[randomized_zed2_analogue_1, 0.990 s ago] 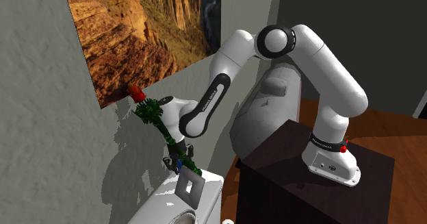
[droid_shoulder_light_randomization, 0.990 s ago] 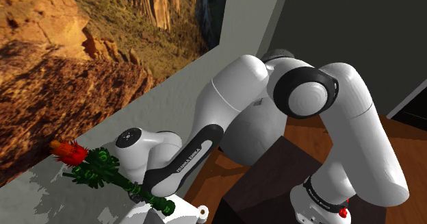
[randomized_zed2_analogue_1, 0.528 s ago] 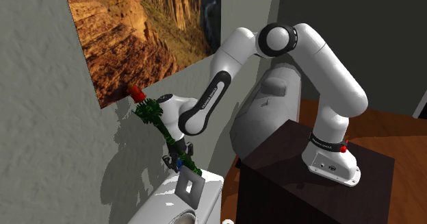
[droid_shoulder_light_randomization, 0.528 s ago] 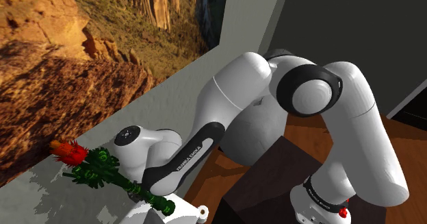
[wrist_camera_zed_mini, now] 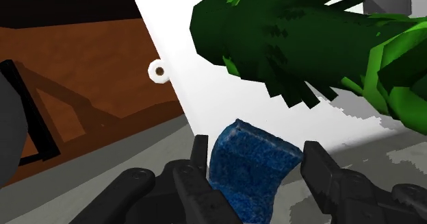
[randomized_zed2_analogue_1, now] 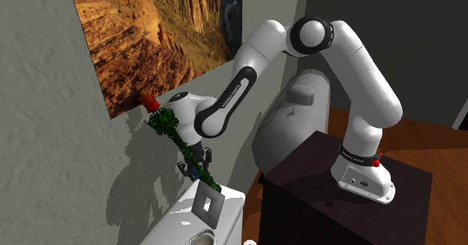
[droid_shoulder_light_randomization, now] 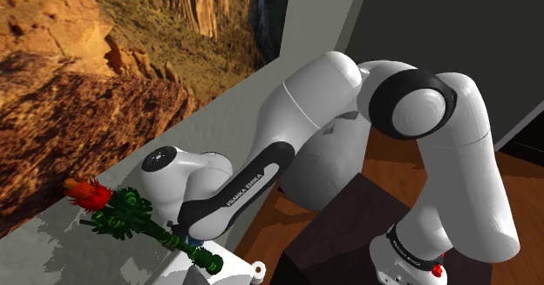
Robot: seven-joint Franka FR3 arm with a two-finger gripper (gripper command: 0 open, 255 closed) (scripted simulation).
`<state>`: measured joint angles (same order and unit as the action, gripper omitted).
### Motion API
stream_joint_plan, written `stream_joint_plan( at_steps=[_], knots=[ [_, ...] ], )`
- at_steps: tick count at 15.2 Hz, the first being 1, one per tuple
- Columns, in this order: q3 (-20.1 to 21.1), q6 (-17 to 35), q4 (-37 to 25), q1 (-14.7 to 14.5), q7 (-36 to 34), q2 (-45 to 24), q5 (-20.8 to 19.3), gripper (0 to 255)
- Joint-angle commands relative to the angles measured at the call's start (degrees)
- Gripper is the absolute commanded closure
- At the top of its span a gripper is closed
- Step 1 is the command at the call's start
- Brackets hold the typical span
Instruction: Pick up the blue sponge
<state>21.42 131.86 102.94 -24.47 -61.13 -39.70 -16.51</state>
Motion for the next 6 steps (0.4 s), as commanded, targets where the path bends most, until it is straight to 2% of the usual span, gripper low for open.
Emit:
stream_joint_plan(
  at_steps=[1, 6],
  knots=[
    [0.4, -1.0, 0.2, 0.3, 0.2, 1.2, 0.5, 255],
    [1.0, -2.5, 0.4, 0.7, 0.6, 3.0, 1.2, 255]
  ],
)
